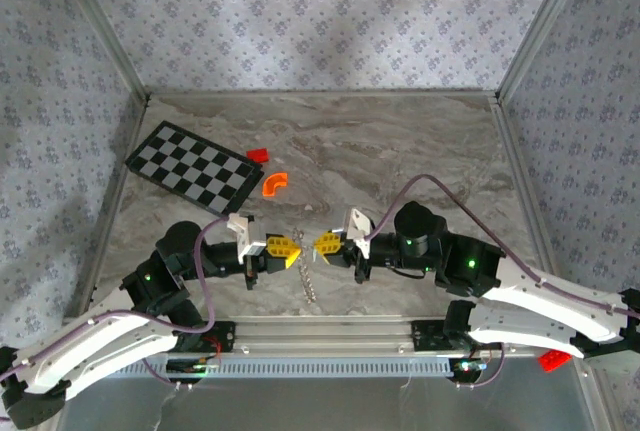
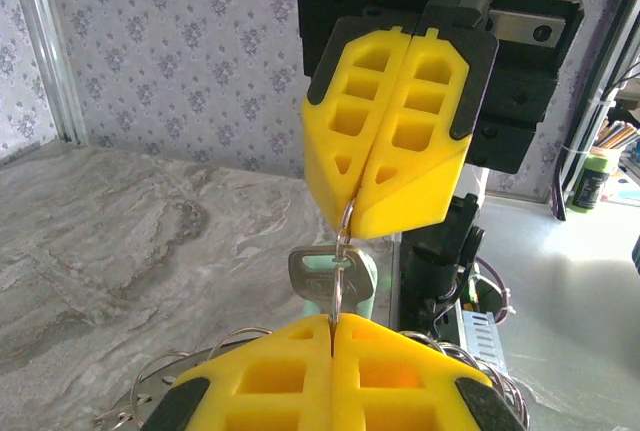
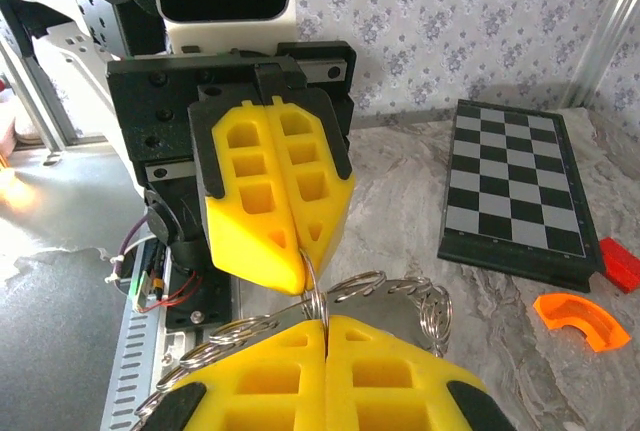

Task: Put the keys on the keyring

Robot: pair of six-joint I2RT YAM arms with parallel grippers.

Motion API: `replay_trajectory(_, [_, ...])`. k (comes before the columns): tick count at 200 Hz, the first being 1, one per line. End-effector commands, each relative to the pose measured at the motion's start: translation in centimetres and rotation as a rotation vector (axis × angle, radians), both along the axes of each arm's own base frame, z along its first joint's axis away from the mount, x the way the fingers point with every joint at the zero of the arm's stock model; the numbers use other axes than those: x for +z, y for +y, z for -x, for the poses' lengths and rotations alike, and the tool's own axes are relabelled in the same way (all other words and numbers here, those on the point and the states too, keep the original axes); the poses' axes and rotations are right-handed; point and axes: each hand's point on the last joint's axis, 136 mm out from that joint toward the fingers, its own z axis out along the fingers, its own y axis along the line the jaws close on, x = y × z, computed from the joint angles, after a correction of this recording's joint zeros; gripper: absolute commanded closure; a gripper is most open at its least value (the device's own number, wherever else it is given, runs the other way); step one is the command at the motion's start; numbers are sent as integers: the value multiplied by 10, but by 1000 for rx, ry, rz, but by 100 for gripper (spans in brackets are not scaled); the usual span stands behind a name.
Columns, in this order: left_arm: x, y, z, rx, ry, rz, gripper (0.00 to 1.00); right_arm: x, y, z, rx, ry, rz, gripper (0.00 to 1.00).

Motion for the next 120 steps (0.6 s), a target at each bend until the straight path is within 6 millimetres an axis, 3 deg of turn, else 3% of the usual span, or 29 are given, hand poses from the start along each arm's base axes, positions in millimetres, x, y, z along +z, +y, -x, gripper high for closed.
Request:
replay_trajectory(1, [18, 2, 2, -1, -57, 57, 100, 19, -1, 2, 11, 6, -57, 100])
replay_trajectory(120, [19, 2, 2, -1, -58, 58, 100, 14, 5, 3, 32, 27, -48, 100])
